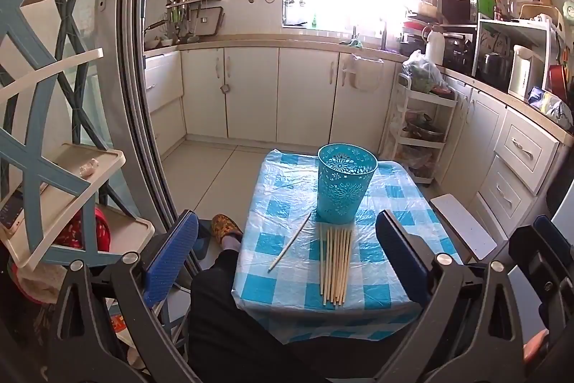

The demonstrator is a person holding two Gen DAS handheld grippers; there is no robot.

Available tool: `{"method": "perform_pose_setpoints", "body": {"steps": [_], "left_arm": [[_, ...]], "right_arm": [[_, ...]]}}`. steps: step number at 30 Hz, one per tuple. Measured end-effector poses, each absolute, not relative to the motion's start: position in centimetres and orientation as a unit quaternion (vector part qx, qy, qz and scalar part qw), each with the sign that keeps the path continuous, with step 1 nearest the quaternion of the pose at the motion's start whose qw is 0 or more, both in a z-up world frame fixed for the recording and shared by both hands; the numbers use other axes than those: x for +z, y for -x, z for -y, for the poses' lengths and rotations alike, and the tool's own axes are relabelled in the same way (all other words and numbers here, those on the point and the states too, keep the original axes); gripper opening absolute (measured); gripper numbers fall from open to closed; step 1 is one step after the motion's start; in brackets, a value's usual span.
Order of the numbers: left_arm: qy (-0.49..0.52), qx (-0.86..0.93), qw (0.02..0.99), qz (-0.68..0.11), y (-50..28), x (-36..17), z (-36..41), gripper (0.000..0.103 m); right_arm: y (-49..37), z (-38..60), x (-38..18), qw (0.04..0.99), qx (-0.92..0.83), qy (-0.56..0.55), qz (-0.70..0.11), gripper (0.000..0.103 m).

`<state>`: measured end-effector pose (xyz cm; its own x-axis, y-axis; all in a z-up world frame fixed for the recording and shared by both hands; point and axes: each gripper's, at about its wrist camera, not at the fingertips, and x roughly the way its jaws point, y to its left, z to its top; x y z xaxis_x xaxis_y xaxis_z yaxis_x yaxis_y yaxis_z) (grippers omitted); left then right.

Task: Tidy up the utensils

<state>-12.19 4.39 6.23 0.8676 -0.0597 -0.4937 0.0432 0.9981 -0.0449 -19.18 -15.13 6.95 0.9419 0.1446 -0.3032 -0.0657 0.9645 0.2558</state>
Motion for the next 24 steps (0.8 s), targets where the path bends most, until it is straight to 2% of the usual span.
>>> {"method": "perform_pose_setpoints", "body": {"steps": [24], "left_arm": [[0.014,-0.025,0.966,-0.256,12.3,6.1,-3.7,0.096]], "right_arm": [[19.5,16.3,6.9,0.978,0.053,-0.122,-0.163,0.096]]}}
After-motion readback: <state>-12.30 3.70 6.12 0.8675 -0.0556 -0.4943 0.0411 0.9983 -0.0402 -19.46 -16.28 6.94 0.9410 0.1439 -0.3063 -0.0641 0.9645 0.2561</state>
